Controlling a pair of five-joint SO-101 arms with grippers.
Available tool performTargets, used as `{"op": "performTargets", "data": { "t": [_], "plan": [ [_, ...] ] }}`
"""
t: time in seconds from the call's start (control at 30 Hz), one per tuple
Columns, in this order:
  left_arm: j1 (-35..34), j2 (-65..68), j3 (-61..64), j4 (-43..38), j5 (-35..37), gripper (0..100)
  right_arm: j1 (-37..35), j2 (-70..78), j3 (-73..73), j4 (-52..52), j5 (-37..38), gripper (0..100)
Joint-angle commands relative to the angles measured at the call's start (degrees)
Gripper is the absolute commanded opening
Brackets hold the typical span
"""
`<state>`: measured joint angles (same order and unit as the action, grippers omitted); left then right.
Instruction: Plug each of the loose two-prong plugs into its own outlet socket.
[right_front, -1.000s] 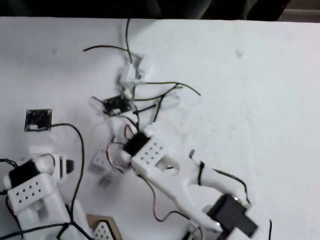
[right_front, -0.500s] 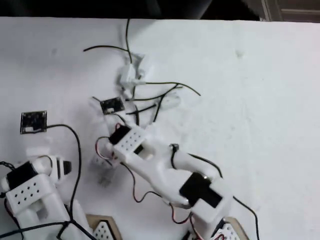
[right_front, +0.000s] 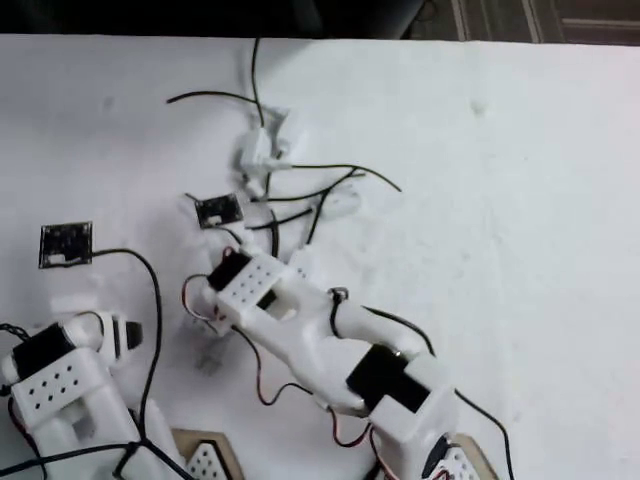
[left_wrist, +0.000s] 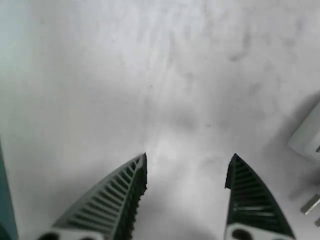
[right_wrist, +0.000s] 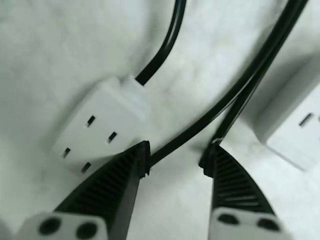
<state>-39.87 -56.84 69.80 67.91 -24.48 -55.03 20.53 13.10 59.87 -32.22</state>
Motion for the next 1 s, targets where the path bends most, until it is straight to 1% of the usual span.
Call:
{"op": "performTargets", "data": {
  "t": [0.0, 0.13, 0.33, 0.53, 0.6, 0.77, 0.97],
  "plan": [
    [-0.4, -1.0, -0.4, -1.0, 0.2, 26, -1.2, 2.2, -1.3, 0.8, -0.2, 11.9],
    [-0.4, -1.1, 0.4, -1.5, 0.1, 26, -1.2, 1.8, -1.3, 2.0, 0.1, 1.3],
    [-0.4, -1.1, 0.9, -2.6, 0.1, 26, -0.1, 1.4, -1.5, 7.5, 0.2, 2.6],
    [-0.4, -1.1, 0.9, -2.7, 0.1, 26, 0.4, -1.0, -1.5, 10.4, 0.4, 3.3],
    [-0.4, -1.1, 0.9, -2.8, 0.2, 26, 0.3, -3.3, -1.5, 10.6, 1.9, 6.0],
    [-0.4, -1.1, 0.9, -2.8, 0.2, 26, 0.5, -9.2, -1.4, 11.6, 3.4, 20.0],
    [-0.4, -1.1, 0.9, -2.7, 0.2, 26, 0.5, -12.0, -1.5, 12.2, 3.4, 18.3]
  ]
}}
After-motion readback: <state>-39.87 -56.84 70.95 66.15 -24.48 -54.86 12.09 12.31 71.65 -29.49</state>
